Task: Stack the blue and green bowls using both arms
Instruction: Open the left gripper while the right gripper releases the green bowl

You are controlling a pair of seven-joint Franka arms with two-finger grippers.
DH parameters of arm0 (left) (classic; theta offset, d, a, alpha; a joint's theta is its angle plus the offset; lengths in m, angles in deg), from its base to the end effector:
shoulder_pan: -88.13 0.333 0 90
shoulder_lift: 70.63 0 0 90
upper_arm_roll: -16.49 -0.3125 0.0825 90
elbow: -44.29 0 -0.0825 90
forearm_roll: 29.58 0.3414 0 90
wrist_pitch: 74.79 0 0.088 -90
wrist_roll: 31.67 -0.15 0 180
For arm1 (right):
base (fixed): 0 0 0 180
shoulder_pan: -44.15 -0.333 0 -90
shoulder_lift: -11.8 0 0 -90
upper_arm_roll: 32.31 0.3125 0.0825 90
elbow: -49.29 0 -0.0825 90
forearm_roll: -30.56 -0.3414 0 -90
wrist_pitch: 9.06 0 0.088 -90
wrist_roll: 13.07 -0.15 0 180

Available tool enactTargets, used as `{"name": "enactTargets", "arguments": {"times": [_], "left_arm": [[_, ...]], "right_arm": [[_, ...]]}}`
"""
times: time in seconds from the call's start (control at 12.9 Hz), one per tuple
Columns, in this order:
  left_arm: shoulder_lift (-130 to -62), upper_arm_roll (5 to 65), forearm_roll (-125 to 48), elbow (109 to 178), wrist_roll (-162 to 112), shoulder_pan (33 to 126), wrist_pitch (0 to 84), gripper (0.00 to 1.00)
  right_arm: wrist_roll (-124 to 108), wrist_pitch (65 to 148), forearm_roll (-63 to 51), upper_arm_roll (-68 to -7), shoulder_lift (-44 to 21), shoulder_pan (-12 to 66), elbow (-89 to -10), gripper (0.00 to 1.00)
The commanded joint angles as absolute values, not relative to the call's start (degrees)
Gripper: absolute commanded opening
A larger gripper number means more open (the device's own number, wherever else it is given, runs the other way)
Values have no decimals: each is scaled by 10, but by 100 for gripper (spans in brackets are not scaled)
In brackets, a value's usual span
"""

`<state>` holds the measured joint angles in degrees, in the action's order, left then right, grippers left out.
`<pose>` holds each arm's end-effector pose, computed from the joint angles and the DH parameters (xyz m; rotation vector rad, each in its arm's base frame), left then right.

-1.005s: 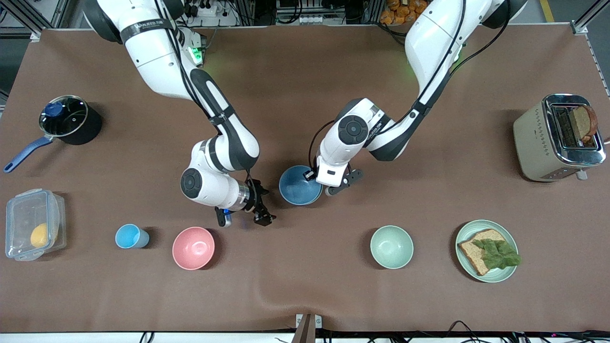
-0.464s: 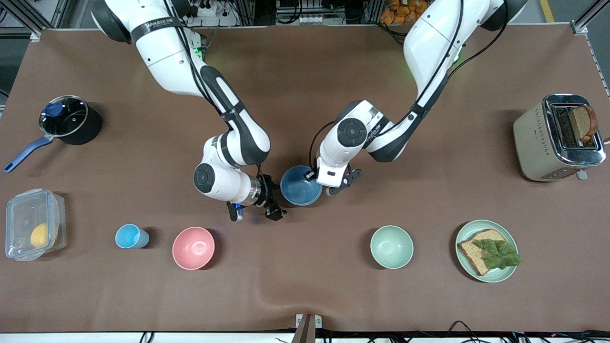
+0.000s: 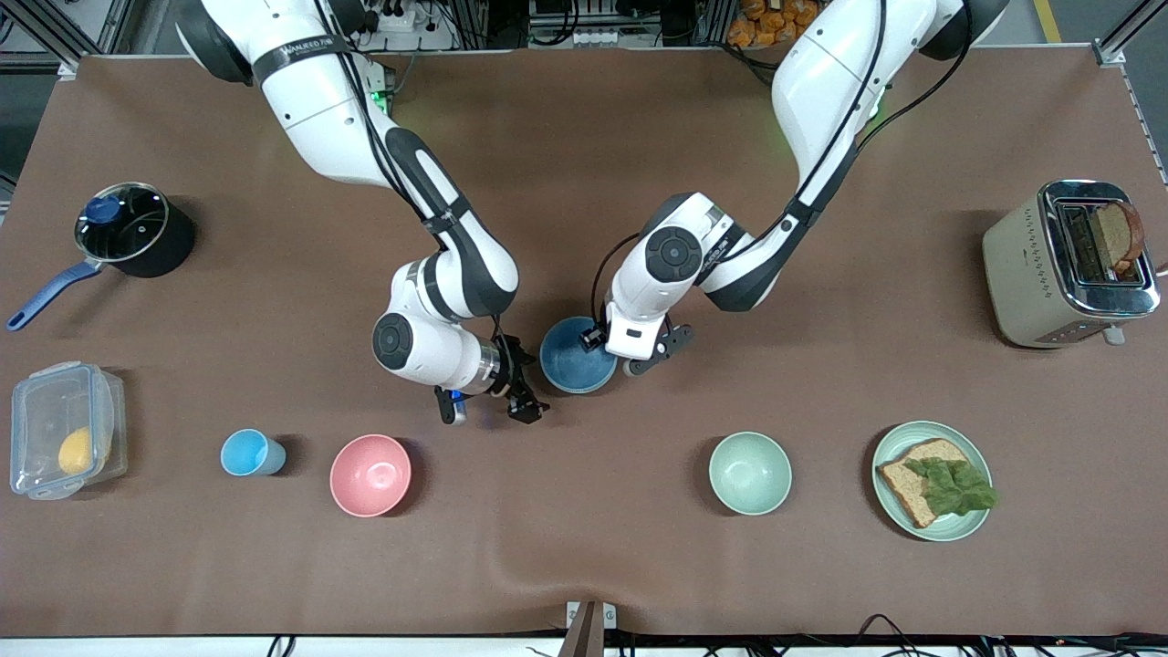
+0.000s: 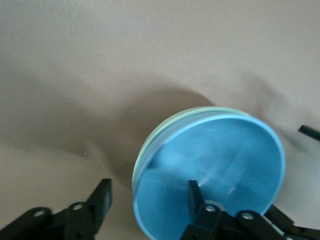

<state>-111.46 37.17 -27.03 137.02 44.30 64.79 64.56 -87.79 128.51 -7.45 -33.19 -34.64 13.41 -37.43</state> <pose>0.5092 -0.4479 0.2245 2.7740 0.8951 -0.1419 0.5893 0.3659 0.1778 -2.2422 1.6317 0.4390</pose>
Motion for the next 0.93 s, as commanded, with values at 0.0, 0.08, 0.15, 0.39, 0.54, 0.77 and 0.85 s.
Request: {"name": "enactTargets", "arguments": {"times": [0.0, 0.08, 0.15, 0.39, 0.54, 0.77, 0.85], "left_arm": [[-1062, 359, -256, 1375, 455, 652, 634, 100], [-1036, 355, -242, 1375, 454, 661, 610, 100], [-1008, 354, -227, 1373, 451, 676, 576, 100], [-912, 355, -211, 1376, 414, 731, 445, 100], [-850, 359, -209, 1378, 299, 788, 355, 100], [-781, 362, -227, 1374, 120, 857, 271, 100], [-765, 362, -252, 1371, 70, 885, 255, 100]], "right_arm": [[-864, 1289, -78, -331, -352, 132, -369, 100], [-851, 1289, -77, -331, -352, 131, -374, 100], [-844, 1288, -77, -331, -351, 132, -374, 100], [-809, 1280, -76, -334, -347, 144, -375, 100], [-780, 1251, -72, -342, -331, 155, -385, 100], [-738, 1165, -56, -385, -298, 155, -386, 100], [-702, 1117, -47, -411, -281, 155, -386, 100]]}}
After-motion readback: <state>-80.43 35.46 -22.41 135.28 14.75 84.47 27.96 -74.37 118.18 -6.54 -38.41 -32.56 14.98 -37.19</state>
